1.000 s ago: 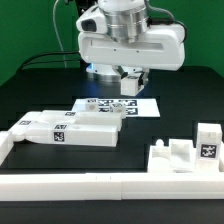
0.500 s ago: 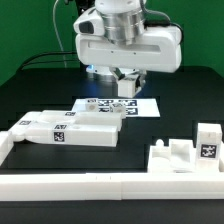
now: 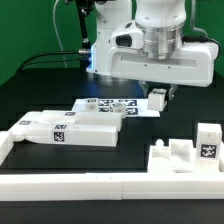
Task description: Assemble chair
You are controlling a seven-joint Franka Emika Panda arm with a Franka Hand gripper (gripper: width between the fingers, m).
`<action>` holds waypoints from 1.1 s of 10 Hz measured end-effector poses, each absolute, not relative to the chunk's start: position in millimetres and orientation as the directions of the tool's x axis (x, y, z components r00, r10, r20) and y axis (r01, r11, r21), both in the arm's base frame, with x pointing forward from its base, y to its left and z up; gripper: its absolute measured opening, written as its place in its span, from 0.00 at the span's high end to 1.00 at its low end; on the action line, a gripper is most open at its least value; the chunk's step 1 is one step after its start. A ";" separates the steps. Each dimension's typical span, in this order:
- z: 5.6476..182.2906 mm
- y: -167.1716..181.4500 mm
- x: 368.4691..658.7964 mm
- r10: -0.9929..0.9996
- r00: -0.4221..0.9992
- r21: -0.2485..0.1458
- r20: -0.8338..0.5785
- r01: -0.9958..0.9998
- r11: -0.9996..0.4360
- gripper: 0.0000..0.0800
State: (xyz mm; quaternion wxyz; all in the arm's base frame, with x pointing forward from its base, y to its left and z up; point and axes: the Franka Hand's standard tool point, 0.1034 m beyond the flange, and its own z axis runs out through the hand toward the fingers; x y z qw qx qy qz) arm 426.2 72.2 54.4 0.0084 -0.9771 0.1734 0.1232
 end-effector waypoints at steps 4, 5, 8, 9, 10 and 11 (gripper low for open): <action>32.0 76.1 404.5 -0.424 0.862 -0.016 -0.277 -0.446 -0.895 0.65; 23.4 83.6 397.9 -0.444 0.849 -0.014 -0.287 -0.467 -0.884 0.65; 10.9 102.6 385.9 -0.446 0.841 0.000 -0.307 -0.469 -0.883 0.65; 10.9 105.5 385.3 -0.453 0.837 0.005 -0.307 -0.475 -0.880 0.65; 10.9 104.5 385.7 -0.455 0.836 0.004 -0.306 -0.477 -0.879 0.65; 10.8 104.0 385.8 -0.456 0.836 0.004 -0.306 -0.478 -0.879 0.56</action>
Offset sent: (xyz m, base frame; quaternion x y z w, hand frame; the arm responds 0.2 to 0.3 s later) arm -0.0446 0.0329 -0.0466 0.1577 -0.0762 0.0957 0.9799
